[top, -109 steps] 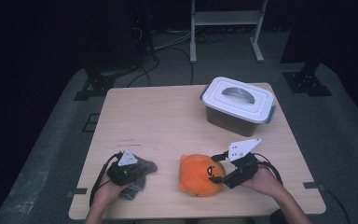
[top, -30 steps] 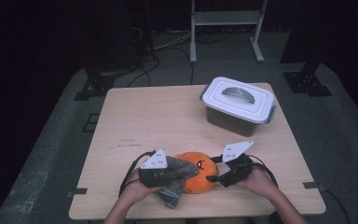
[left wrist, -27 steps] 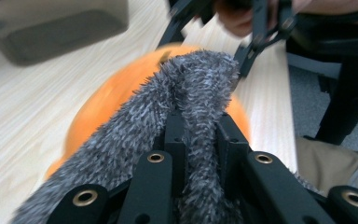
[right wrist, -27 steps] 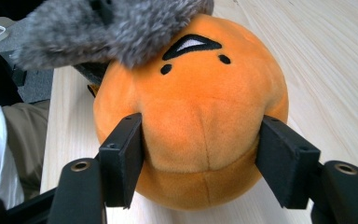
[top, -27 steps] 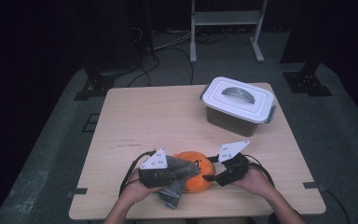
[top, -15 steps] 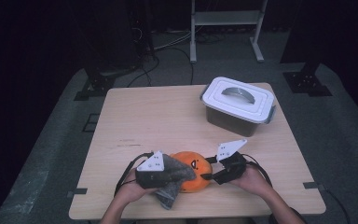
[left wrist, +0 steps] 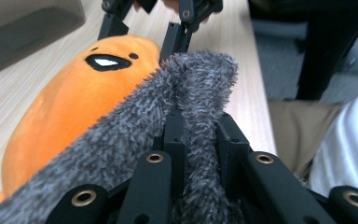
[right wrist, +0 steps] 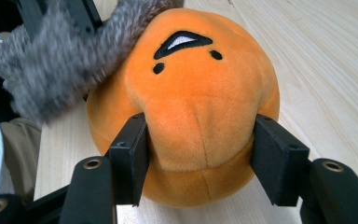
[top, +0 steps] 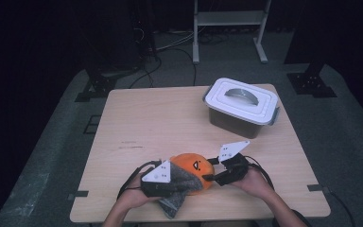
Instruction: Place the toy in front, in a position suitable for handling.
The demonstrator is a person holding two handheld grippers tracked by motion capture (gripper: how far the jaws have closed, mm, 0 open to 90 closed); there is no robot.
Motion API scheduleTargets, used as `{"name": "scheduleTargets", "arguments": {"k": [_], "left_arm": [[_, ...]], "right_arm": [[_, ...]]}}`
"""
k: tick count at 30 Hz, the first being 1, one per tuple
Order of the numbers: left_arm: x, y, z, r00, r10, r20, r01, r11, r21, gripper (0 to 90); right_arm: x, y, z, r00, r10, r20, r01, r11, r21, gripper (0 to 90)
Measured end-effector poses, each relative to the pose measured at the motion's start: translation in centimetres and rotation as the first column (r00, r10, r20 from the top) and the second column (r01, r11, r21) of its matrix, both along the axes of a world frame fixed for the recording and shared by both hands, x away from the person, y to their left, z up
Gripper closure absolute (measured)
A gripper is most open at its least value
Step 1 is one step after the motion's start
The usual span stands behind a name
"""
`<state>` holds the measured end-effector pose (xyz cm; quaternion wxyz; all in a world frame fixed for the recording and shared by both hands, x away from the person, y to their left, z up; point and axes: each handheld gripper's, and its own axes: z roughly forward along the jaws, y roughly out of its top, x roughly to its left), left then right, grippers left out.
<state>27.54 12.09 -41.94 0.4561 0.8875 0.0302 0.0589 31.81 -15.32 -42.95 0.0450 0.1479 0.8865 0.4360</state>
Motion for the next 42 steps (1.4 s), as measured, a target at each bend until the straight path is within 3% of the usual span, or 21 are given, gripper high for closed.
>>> {"name": "scheduleTargets", "arguments": {"k": [7, 15, 16, 21, 23, 25, 30, 32, 34, 37, 39, 42], "left_arm": [[1.1, 2.3, -0.3, 0.9968, 0.069, -0.04, -0.07, 0.9971, -0.03, 77.5], [2.2, 4.8, -0.5, 0.988, 0.149, -0.041, -0.15, 0.9884, -0.023, 77.4], [2.2, 4.9, -0.4, 0.9869, 0.156, -0.043, -0.157, 0.9871, -0.031, 77.4], [2.3, 4.4, 0.7, 0.9855, 0.148, -0.083, -0.16, 0.9734, -0.164, 77.5], [2.2, 3.8, 0.7, 0.9877, 0.133, -0.082, -0.145, 0.9762, -0.161, 77.4], [2.2, 3.3, 0.2, 0.9878, 0.133, -0.082, -0.142, 0.9827, -0.119, 77.4], [2.0, 3.2, -0.5, 0.9836, 0.122, -0.133, -0.137, 0.9845, -0.11, 77.4], [1.9, 3.0, -0.5, 0.9855, 0.088, -0.145, -0.104, 0.9888, -0.107, 77.3], [1.6, 2.8, -0.6, 0.9885, 0.046, -0.144, -0.062, 0.9927, -0.104, 77.0], [1.6, 2.9, -0.2, 0.9903, 0.047, -0.131, -0.063, 0.9912, -0.117, 76.8], [1.7, 3.2, 0.2, 0.9905, 0.068, -0.119, -0.084, 0.9872, -0.135, 76.9], [1.9, 3.6, 0.6, 0.9882, 0.106, -0.111, -0.12, 0.984, -0.132, 76.8]], "right_arm": [[0.0, -0.3, -0.2, 1.0, 0.009, -0.002, -0.009, 1.0, -0.002, 41.2], [0.0, -0.4, -0.3, 0.9998, 0.018, 0.013, -0.018, 0.9998, -0.006, 41.3], [0.0, -0.4, -0.3, 0.9994, 0.026, 0.022, -0.025, 0.9996, -0.013, 41.3], [-0.4, -0.2, -0.2, 0.9956, 0.061, 0.071, -0.059, 0.9978, -0.032, 41.1], [-0.8, 0.1, -0.1, 0.9942, 0.067, 0.084, -0.064, 0.9972, -0.039, 40.0], [-0.9, 0.3, -0.1, 0.9947, 0.06, 0.083, -0.057, 0.9976, -0.04, 36.7], [-0.7, 0.0, 0.5, 0.9991, 0.035, 0.024, -0.036, 0.9993, 0.012, 28.8], [-0.9, 0.3, 0.7, 0.9991, 0.032, 0.029, -0.033, 0.9992, 0.021, 27.6], [-1.1, 0.8, 0.6, 0.9976, 0.038, 0.057, -0.038, 0.9993, 0.002, 27.4], [-1.3, 0.8, 0.4, 0.9947, 0.056, 0.086, -0.055, 0.9984, -0.01, 33.7], [-1.3, 0.6, 0.4, 0.993, 0.069, 0.096, -0.068, 0.9976, -0.016, 37.4], [-1.5, 0.5, 0.3, 0.9889, 0.092, 0.117, -0.089, 0.9956, -0.027, 42.0]]}}
